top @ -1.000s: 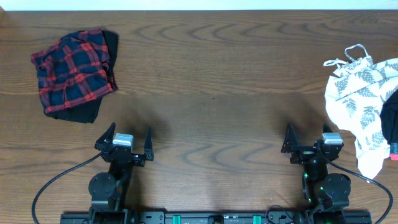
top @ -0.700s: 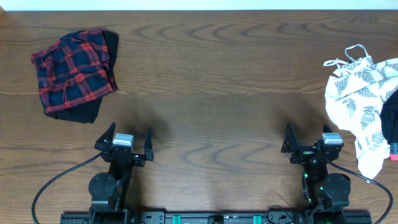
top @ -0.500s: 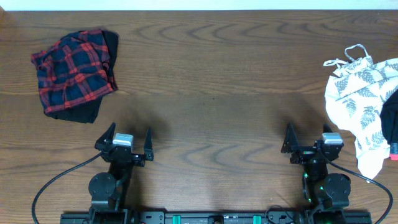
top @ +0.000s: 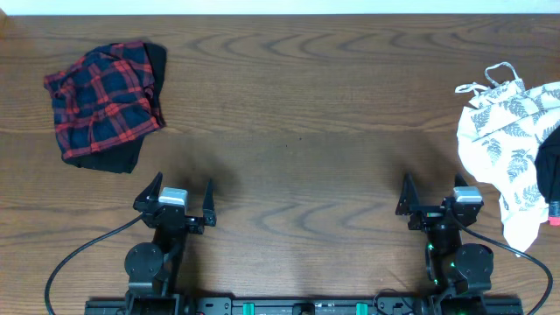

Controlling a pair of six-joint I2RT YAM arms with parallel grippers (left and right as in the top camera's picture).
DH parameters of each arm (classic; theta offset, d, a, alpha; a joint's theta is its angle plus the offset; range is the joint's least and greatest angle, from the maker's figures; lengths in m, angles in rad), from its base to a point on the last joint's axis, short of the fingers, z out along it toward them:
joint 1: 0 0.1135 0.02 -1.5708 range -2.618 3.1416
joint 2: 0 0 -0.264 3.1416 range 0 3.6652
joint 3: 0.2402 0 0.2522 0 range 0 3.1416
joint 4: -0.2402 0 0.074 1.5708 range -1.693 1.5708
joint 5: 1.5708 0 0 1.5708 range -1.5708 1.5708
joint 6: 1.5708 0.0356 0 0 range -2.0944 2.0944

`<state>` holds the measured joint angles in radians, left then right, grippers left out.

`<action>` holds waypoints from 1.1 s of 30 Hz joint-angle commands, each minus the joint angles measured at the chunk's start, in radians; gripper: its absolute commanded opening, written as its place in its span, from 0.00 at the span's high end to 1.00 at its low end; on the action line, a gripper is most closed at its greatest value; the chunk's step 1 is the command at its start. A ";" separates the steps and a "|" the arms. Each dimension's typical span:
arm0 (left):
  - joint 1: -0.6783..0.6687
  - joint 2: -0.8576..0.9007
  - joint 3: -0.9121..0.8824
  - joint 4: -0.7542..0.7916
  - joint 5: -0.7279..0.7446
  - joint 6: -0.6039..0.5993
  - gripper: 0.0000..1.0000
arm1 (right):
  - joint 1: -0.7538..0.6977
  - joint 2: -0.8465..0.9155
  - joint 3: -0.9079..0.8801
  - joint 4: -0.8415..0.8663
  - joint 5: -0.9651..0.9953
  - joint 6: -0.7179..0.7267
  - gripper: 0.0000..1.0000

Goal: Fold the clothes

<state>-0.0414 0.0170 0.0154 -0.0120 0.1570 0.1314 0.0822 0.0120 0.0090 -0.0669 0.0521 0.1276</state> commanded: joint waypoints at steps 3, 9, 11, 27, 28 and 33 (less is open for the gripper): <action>-0.005 0.002 -0.011 -0.040 0.014 0.006 0.02 | -0.004 -0.001 -0.003 -0.002 -0.004 -0.009 0.01; -0.005 0.002 -0.011 -0.040 0.014 0.006 0.02 | -0.004 -0.001 -0.003 0.000 -0.004 -0.010 0.01; -0.005 0.002 -0.011 -0.040 0.014 0.006 0.02 | -0.004 -0.001 -0.003 -0.001 -0.004 -0.009 0.01; -0.005 0.006 -0.011 -0.036 0.014 -0.056 0.02 | -0.004 -0.001 -0.003 -0.003 -0.005 -0.010 0.01; -0.005 0.007 -0.010 -0.037 0.014 -0.085 0.02 | -0.004 -0.001 -0.002 -0.003 -0.004 -0.010 0.01; -0.005 0.022 0.031 -0.056 0.014 -0.216 0.02 | -0.004 0.018 0.068 -0.081 -0.002 0.008 0.01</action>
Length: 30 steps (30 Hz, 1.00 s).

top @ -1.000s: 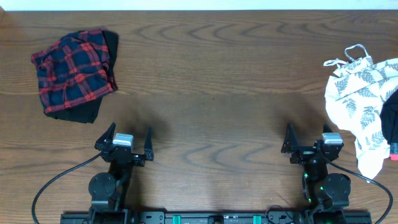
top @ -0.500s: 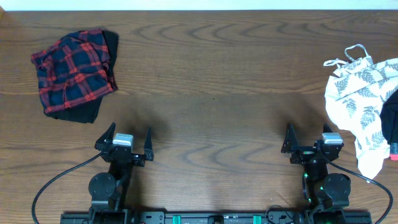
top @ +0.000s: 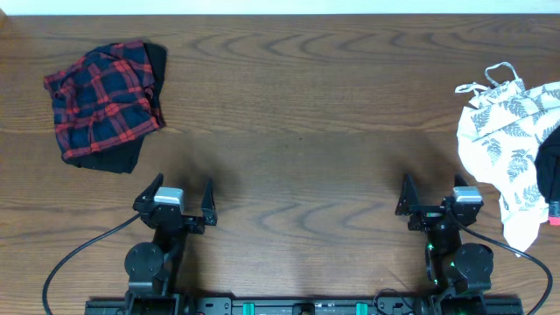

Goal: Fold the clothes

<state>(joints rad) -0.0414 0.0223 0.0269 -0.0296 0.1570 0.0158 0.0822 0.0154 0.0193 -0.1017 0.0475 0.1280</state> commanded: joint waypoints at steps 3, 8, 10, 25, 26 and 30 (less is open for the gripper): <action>-0.005 0.061 0.085 -0.064 0.018 -0.134 0.02 | -0.005 0.067 0.153 -0.134 0.032 0.031 0.01; -0.005 0.232 0.266 -0.189 0.018 -0.134 0.02 | -0.005 0.279 0.366 -0.278 0.080 0.032 0.01; -0.005 0.328 0.370 -0.267 0.018 -0.134 0.02 | -0.006 0.382 0.457 -0.338 0.079 0.032 0.01; -0.005 0.880 0.993 -0.780 0.018 -0.134 0.02 | -0.062 1.164 1.210 -0.941 0.037 0.037 0.01; -0.005 0.883 0.993 -0.782 0.018 -0.134 0.02 | -0.074 1.179 1.219 -0.950 0.086 0.074 0.01; -0.005 0.885 0.993 -0.781 0.017 -0.134 0.02 | -0.224 1.214 1.224 -0.977 0.154 0.189 0.01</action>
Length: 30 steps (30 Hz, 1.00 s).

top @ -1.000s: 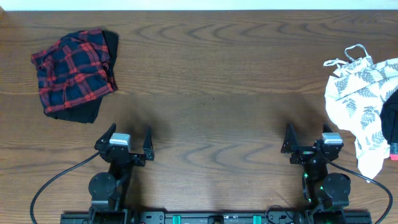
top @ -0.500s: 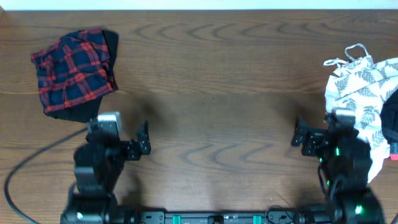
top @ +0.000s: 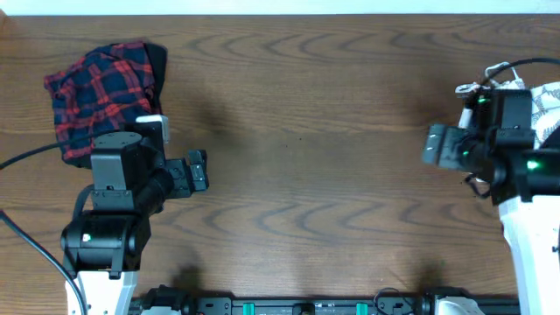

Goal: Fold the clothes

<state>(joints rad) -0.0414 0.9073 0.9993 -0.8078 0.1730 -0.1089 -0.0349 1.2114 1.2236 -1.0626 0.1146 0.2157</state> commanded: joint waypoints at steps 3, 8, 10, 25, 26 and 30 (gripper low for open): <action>-0.005 0.000 0.020 -0.003 0.001 -0.009 0.02 | -0.293 0.044 0.017 -0.022 0.045 0.117 0.01; -0.005 0.000 0.020 -0.002 0.001 -0.009 0.02 | -0.576 0.138 0.017 -0.003 0.048 0.112 0.01; -0.005 0.000 0.020 -0.003 0.001 -0.009 0.02 | -0.653 0.186 0.017 0.024 0.047 0.093 0.01; -0.005 0.000 0.020 -0.003 0.001 -0.009 0.02 | -0.798 0.503 0.016 0.289 0.008 0.009 0.01; -0.005 0.000 0.020 -0.003 0.001 -0.009 0.02 | -0.798 0.521 0.016 0.298 0.008 0.003 0.01; -0.005 0.000 0.020 -0.003 0.001 -0.009 0.02 | -0.798 0.604 0.016 0.335 0.010 -0.021 0.01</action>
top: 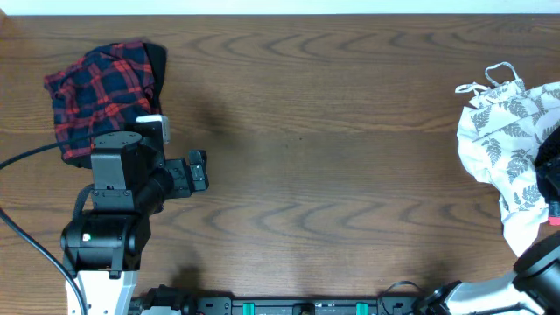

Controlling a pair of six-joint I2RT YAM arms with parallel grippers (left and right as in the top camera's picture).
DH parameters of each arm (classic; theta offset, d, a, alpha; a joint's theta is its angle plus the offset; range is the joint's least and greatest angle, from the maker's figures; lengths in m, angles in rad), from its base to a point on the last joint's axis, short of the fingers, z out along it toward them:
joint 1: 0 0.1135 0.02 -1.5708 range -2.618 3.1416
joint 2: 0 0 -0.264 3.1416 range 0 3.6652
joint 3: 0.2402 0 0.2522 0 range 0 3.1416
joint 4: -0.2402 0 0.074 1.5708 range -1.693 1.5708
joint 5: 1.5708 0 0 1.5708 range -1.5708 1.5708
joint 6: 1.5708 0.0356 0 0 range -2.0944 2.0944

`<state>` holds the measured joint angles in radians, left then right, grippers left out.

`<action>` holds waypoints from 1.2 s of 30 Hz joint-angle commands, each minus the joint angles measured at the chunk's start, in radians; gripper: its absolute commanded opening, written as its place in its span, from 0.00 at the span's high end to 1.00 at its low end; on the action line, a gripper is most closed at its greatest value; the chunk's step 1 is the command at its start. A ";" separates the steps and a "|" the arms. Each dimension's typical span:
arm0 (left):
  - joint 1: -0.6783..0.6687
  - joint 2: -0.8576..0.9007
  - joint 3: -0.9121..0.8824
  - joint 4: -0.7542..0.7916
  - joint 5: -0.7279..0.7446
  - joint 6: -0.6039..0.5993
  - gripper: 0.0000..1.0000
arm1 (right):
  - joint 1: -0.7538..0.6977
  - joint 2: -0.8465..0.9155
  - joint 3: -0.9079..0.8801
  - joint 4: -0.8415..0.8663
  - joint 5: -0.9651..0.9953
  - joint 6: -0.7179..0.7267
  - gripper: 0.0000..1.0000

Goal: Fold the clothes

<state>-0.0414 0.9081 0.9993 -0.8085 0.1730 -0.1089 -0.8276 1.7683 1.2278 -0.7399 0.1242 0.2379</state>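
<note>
A red-and-blue plaid garment (98,96) lies crumpled on a black one (156,63) at the table's far left. A white leaf-print garment (503,131) with a thin strap lies at the right edge, with something black (551,153) on it. My left arm stands raised just in front of the plaid garment, and its gripper (198,171) points right; its jaws are too foreshortened to read. Only a piece of my right arm (538,262) shows, in the bottom right corner, and its gripper is out of view.
The brown wooden table (315,131) spans the view. A small pink bit (555,215) shows at the right edge beside the white garment. The arms' base rail (297,306) runs along the front edge, and a black cable (26,236) trails at the left.
My right arm, which stood over the left side of the white garment, is now down in the bottom right corner, mostly out of view. The left arm and the clothes have not moved.
At the first two moments both arms rested low at the front edge with open grippers. Then the left arm stood raised beside the plaid garment and the right over the white garment. Now only the left stays there. No garment has changed shape.
</note>
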 commanded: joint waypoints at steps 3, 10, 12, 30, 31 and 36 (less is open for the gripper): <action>-0.005 -0.001 0.020 -0.002 -0.003 -0.008 0.02 | -0.006 0.098 0.012 0.046 0.003 -0.053 0.03; -0.005 -0.001 0.020 -0.002 -0.003 -0.009 0.02 | -0.010 0.143 0.012 0.103 0.005 -0.053 0.04; -0.005 -0.001 0.020 -0.002 -0.003 -0.009 0.02 | -0.010 0.143 0.012 0.112 -0.002 -0.056 0.04; -0.005 0.014 0.020 -0.002 -0.003 -0.009 0.02 | -0.005 -0.020 0.018 0.097 -0.103 -0.056 0.99; -0.005 0.014 0.020 -0.002 -0.003 -0.009 0.02 | -0.003 -0.053 0.019 0.098 -0.115 -0.056 0.99; -0.005 0.017 0.020 -0.002 -0.003 -0.009 0.02 | 0.025 -0.261 0.022 0.109 -0.294 -0.062 0.99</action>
<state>-0.0414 0.9211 0.9993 -0.8082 0.1726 -0.1089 -0.8288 1.6497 1.2308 -0.6430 -0.0105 0.1814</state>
